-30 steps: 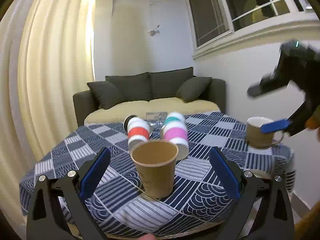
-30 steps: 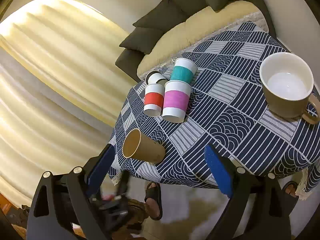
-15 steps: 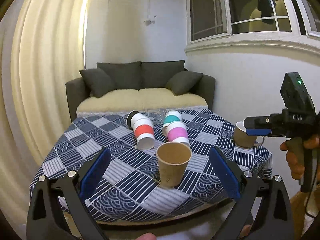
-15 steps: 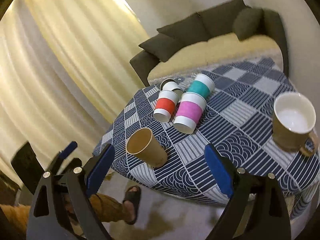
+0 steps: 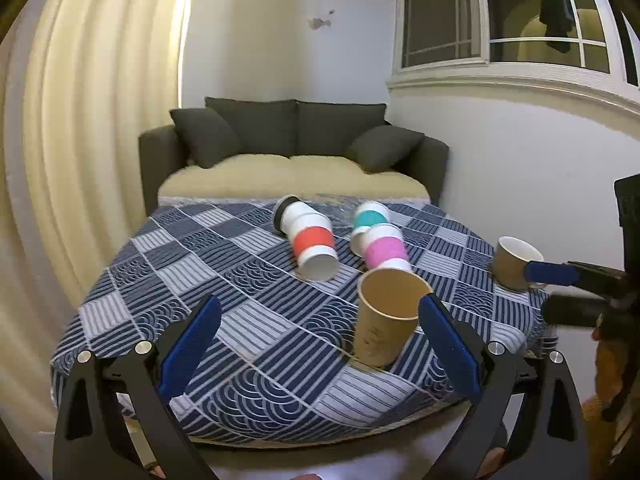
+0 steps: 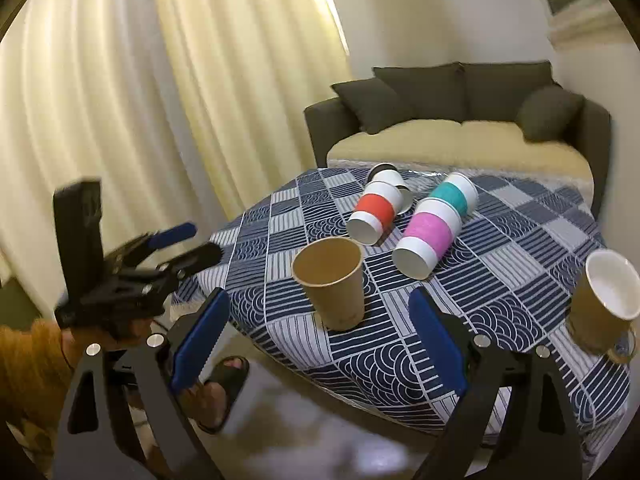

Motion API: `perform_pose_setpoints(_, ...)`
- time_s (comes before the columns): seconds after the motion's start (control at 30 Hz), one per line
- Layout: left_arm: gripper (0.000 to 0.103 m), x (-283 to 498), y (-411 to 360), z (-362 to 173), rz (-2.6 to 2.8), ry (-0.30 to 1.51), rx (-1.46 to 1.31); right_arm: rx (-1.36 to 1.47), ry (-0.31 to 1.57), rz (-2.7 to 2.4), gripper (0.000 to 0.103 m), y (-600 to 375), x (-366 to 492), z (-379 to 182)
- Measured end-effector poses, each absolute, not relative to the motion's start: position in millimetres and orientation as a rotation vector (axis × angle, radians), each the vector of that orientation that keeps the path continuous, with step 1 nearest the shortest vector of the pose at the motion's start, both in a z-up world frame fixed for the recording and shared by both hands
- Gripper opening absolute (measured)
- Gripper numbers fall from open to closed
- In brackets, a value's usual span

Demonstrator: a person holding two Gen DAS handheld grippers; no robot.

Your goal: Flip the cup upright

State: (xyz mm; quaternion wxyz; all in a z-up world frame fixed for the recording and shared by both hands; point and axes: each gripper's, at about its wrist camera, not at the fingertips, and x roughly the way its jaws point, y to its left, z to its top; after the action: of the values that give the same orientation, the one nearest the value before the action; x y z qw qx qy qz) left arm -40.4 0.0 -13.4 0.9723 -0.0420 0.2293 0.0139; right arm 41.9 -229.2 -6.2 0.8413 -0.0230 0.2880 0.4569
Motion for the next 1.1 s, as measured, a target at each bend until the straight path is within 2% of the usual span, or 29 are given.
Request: perform_pose_setpoints(1.1, 0.096, -36.9, -13.7, -22.6, -0.024, 0.513, -0.078, -0.124, 0.575, 0.936, 0.092, -232.4, 32.3, -11.8)
